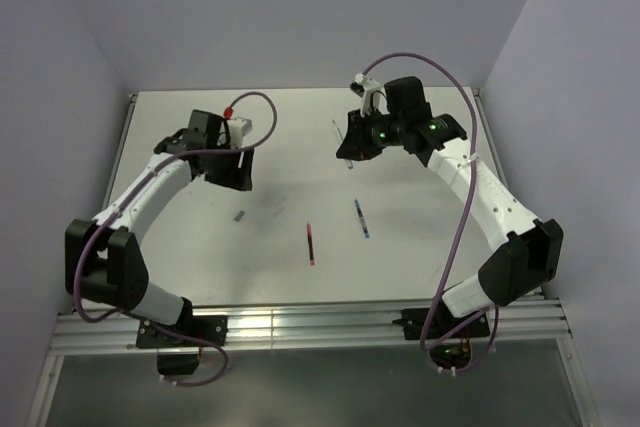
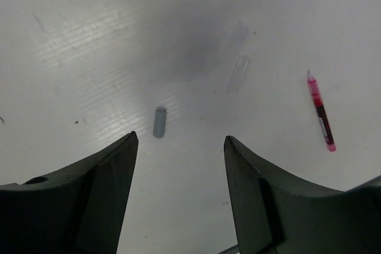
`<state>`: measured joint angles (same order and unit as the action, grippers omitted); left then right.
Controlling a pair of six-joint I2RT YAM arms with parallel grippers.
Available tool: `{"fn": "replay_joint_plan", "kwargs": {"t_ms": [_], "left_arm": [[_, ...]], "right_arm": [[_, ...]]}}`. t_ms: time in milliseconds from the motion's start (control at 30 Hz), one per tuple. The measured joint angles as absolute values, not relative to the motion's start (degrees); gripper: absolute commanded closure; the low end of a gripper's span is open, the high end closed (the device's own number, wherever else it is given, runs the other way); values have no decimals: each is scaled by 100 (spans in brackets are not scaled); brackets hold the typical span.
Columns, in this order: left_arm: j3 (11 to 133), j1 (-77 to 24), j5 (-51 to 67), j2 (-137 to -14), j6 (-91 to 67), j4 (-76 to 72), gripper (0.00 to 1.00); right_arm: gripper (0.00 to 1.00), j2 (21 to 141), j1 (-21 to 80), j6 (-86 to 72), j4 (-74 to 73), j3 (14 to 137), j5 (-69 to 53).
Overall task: Insert the pens into the pen caps
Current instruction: Pick up the pen from the center of the board, then insert the pen cap onto the pen.
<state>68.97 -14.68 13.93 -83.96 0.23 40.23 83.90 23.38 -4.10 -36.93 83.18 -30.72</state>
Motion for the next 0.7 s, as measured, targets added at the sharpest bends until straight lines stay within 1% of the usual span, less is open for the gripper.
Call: {"fn": "replay_joint_plan", "kwargs": {"t_ms": [67,200,367,533,700], "left_arm": [[6761,-1638,1135,-8648,-137,4018,36],[6414,-1944,646,-8971,-357,3975,47],[6289,-2228,281,-9384,-471,3927,53],[6311,-2292,-60,-9666,-556,3826,54],[6445,-2292,-333,-9736,-569,3795,53]], "right_arm": [[100,8390,2338,-388,-3756,8276,-3076],[100,8390,2338,-353,-3800,8211,-3094],[100,8390,2338,-342,-3833,8193,-3114],[100,8390,2338,-325,-3850,8125,-3116],[100,8390,2338,-303,-3863,8103,-3144]]}}
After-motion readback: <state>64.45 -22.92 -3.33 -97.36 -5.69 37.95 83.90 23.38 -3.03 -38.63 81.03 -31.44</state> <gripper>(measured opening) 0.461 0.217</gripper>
